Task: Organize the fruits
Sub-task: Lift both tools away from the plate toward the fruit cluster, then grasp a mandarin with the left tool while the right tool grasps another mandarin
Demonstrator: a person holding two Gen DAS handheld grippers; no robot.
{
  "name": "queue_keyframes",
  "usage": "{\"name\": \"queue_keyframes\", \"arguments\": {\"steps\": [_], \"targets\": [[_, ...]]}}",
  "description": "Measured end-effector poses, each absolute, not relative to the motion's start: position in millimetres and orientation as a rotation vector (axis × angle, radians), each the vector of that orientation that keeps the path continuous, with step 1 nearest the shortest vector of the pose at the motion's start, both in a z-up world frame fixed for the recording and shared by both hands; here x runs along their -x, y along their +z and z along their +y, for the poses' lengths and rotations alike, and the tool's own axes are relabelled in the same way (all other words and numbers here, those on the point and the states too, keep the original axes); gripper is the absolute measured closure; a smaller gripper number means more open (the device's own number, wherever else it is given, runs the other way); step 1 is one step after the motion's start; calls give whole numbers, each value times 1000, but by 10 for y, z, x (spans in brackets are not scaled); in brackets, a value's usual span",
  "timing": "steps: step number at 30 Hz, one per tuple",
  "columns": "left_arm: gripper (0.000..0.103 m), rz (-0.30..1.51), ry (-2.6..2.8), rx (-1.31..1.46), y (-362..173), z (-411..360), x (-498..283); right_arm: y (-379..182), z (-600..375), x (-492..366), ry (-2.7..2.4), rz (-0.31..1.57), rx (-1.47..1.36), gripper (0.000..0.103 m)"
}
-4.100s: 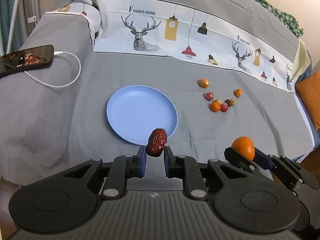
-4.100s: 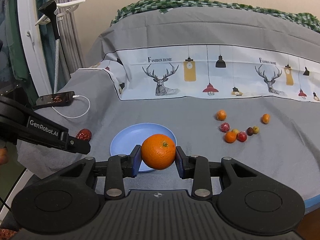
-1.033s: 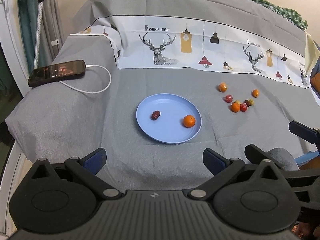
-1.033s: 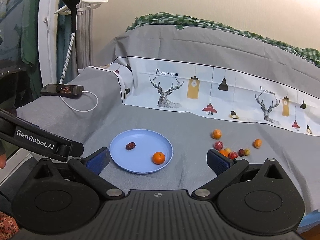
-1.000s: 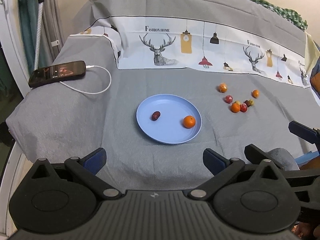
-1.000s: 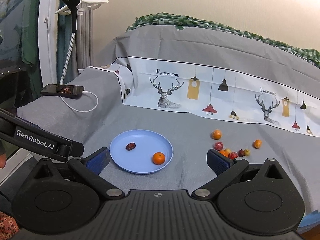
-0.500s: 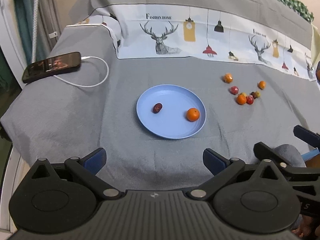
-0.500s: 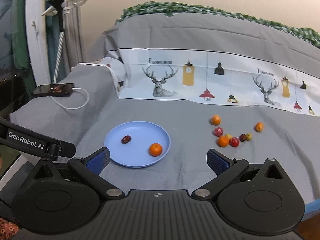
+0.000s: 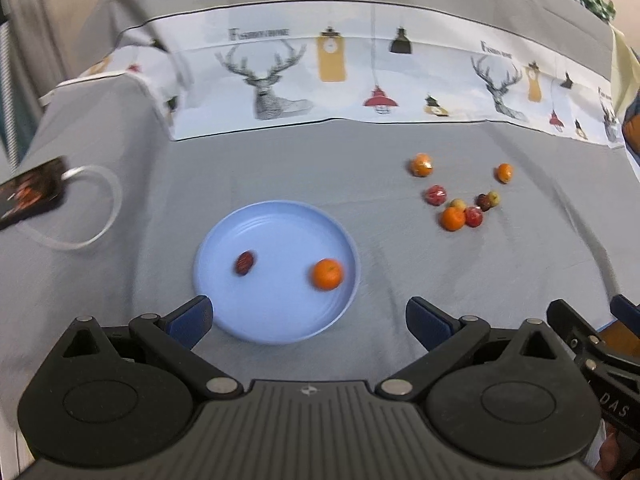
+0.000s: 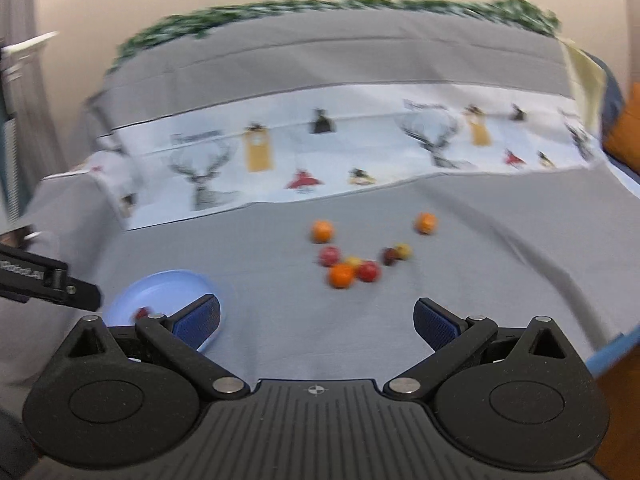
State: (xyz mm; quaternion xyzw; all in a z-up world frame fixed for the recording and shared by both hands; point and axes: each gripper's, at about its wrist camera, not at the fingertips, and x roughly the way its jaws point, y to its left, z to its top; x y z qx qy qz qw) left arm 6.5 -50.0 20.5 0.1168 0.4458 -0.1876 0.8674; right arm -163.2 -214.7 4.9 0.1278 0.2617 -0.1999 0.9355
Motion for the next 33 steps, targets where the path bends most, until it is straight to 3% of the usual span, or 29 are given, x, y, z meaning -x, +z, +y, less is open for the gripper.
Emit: {"name": "queue_keyframes", "arguments": {"steps": [14,24,29,33], "targets": [[0,978,-529,-291,-189,-2006,-1244,-480,-3690,753,-619,596,-364,1],[0,1100,-615,-272,-1104,-3147,-2323,-1278,-4720,-524,-649,689,-331,1],[0,1150,-577,-321,-1521,-3363,-2614,-1695,-4980,-958,-673,774,-354,0],[1,1221,-603,-303,-1700,-3383,-2777,-1806,-4912,-1124,-679,724,-227,1]]}}
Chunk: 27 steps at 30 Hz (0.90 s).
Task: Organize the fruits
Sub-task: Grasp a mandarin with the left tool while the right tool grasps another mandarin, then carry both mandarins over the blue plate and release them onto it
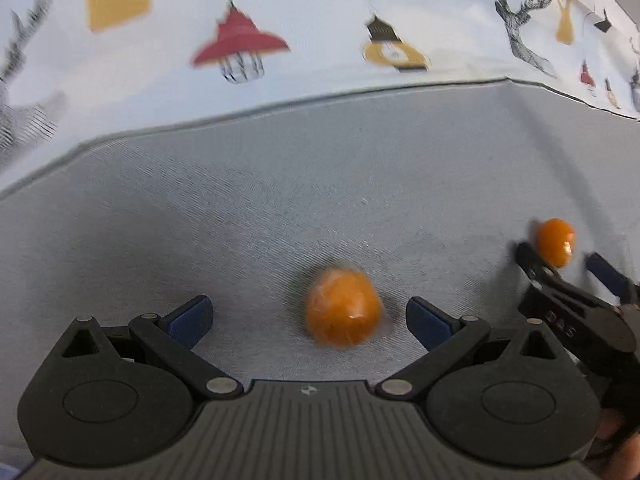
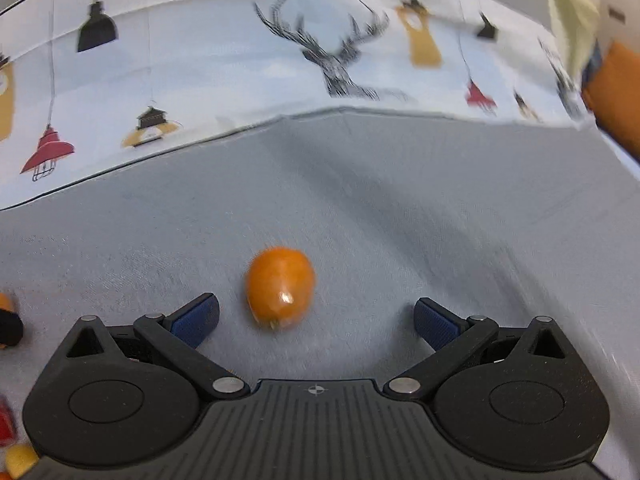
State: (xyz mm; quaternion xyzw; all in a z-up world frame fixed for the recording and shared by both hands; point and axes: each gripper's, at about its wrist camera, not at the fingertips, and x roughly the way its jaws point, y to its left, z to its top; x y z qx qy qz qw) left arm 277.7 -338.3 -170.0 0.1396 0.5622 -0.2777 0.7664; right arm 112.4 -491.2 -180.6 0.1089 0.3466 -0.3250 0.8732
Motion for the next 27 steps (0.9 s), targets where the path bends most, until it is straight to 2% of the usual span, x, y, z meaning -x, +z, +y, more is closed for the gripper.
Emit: {"name": "queue_keyframes", "arguments": {"steps": [1,2,3,4,5,10,18,27], "targets": [[8,1201,-627,-299,-1667,-3369,-2786,-1815,-4916,-1134,-685,717,-231,1],[36,1180,-648,-299,-1618,-3353,-2788,-1811,-4902,-1136,-685,717,-229,8],[52,1182,-672,-305,-1566,-3342,-2795,-1789,-4874,-1119,-675,704,-221,41],[63,1199,-687,-294,-1523,-3326,-2800,-1760,-4823,-1098,-657,688,-202,64],[63,1190,-684,-284,-1464,-3292,-2778,-1738,-4805,-1097,-643,704,-183,70],[63,1054,-716,-289,-917,-2946,-2463,-1477,-4733,-857,-678,700,-297,70],[62,932,-700,-234,71,-1764,-1461,-500,-4086,260,-585,533,-361,70],[63,983,-611,-169,335,-399,-190,63,-2658,1331,-360,546,-385,70]]}}
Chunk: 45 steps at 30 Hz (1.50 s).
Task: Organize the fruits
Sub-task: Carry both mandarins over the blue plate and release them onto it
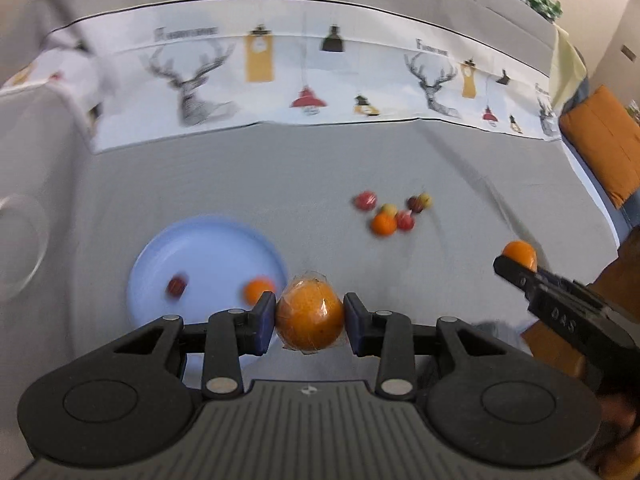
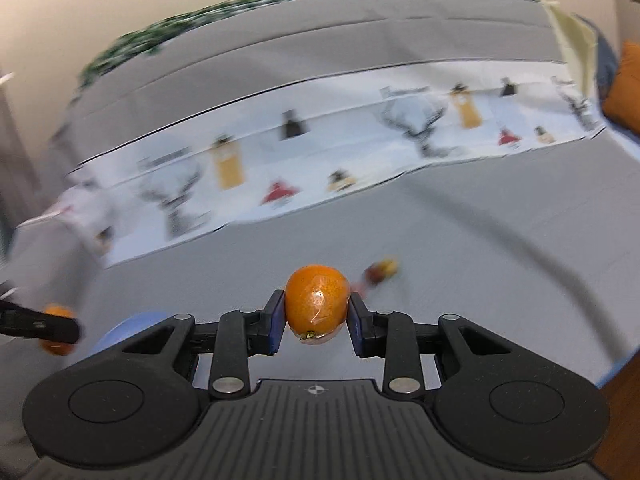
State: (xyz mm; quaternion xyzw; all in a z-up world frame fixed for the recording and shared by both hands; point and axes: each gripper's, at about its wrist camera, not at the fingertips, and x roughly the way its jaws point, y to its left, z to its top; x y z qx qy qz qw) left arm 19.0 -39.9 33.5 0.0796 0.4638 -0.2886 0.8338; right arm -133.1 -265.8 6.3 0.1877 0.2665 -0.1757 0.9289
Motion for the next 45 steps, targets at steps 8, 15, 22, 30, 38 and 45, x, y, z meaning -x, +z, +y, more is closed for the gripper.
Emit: {"name": "queue_keyframes", "arguments": {"steps": [8,15,22,30,38,45], "targets": [[63,915,-575,-70,490,243,407,382,-1693,1749,-186,554,-256,70],[63,836,-558,-44,705,507,729,585,-1315,1989,-138,478,-156,70],[63,842,-568,-33,697,599,978,628,-1208,2214,-138,460,-143,70],[63,833,-558,-40,711,638,1069,623,-1157,2264,-128,442,-144,70],[63,854,-547,-30,676,644,1013,595,-1190,2213,-122,464,-158,70],[63,879,-506,-27,623,719,907,564,-1193,2121,-118,481,-162,69]]}}
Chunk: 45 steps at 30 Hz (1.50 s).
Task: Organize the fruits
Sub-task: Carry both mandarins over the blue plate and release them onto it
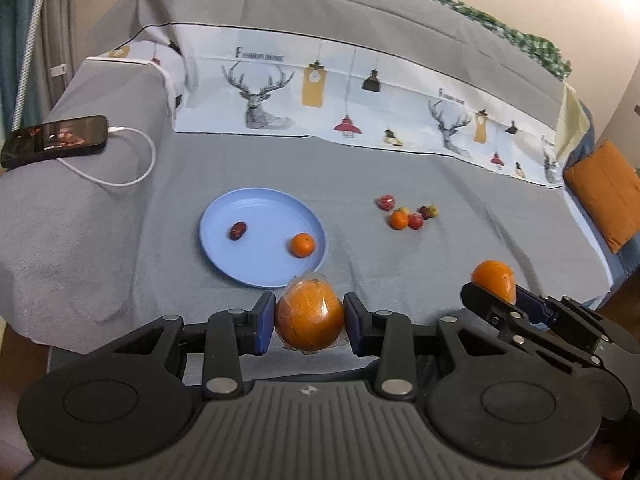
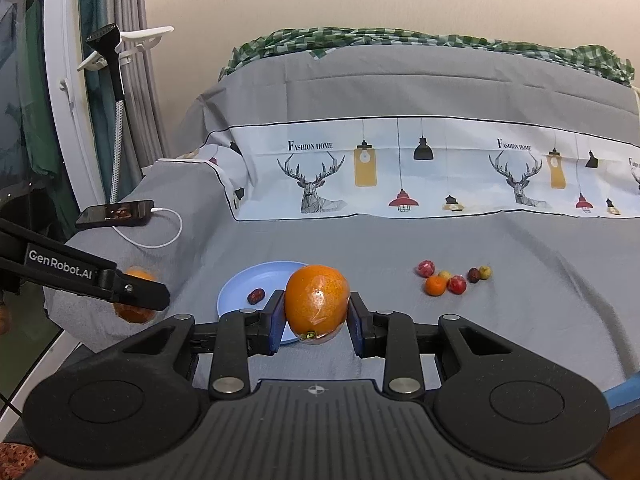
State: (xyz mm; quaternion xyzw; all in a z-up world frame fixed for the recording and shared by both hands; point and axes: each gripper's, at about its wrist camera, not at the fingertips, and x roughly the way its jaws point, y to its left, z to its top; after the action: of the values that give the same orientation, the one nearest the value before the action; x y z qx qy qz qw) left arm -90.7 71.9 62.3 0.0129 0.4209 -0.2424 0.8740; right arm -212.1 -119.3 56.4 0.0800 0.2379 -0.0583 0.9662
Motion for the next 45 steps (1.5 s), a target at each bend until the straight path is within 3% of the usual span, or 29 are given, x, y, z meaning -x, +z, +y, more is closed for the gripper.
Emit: {"name": "queue_keyframes", "arguments": {"steps": [24,45], "targets": [[63,1018,-388,-49,153,722,-79,174,-1085,1254,-72,658,-122,69],[62,1137,-400,-187,-943,141,-1350,-865,-974,-229,7,843,9,69]]}}
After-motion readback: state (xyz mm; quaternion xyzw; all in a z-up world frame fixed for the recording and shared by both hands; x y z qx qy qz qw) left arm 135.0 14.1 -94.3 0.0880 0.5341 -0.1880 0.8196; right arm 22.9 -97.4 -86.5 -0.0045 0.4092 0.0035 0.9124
